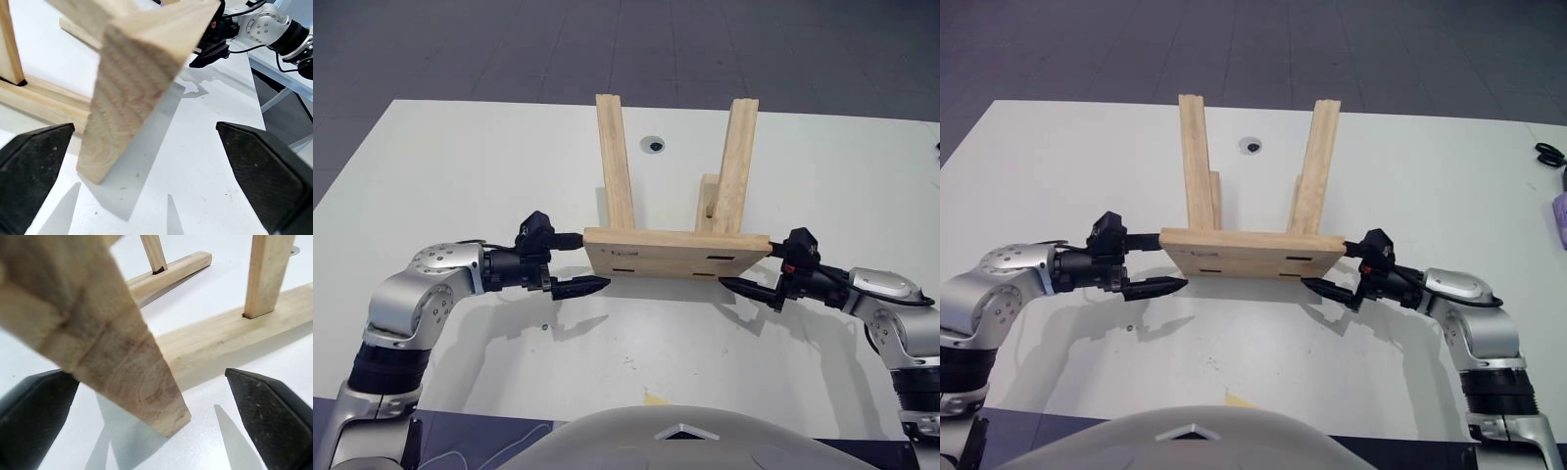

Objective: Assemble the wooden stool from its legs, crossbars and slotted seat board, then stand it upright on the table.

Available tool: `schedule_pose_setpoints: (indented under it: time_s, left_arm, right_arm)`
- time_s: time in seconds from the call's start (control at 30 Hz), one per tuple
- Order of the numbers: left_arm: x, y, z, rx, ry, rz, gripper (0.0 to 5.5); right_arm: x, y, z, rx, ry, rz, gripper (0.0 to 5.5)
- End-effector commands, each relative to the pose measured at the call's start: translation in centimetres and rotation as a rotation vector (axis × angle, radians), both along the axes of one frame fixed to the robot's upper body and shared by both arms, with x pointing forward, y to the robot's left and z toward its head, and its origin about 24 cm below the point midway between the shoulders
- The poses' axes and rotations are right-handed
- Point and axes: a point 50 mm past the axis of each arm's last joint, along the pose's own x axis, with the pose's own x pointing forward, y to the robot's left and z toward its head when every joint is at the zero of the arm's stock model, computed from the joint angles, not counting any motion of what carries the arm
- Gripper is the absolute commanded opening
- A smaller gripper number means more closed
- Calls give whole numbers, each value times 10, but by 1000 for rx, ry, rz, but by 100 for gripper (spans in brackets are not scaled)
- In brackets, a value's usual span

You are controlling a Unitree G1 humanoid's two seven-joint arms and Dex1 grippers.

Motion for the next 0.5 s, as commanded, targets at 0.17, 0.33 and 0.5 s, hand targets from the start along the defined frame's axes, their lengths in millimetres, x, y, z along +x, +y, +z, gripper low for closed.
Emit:
schedule_pose_setpoints:
  time_s: [0.17, 0.33, 0.5]
  left_arm:
    - [12, 1, -3, 69, 8, -118, 522]
    - [8, -6, -6, 49, 24, -152, 451]
    - [5, -9, -8, 37, 21, -139, 355]
  right_arm:
    - [21, 3, 7, 70, 58, 49, 477]
    - [20, 0, 9, 85, 77, 51, 403]
    - [15, 0, 4, 69, 103, 69, 313]
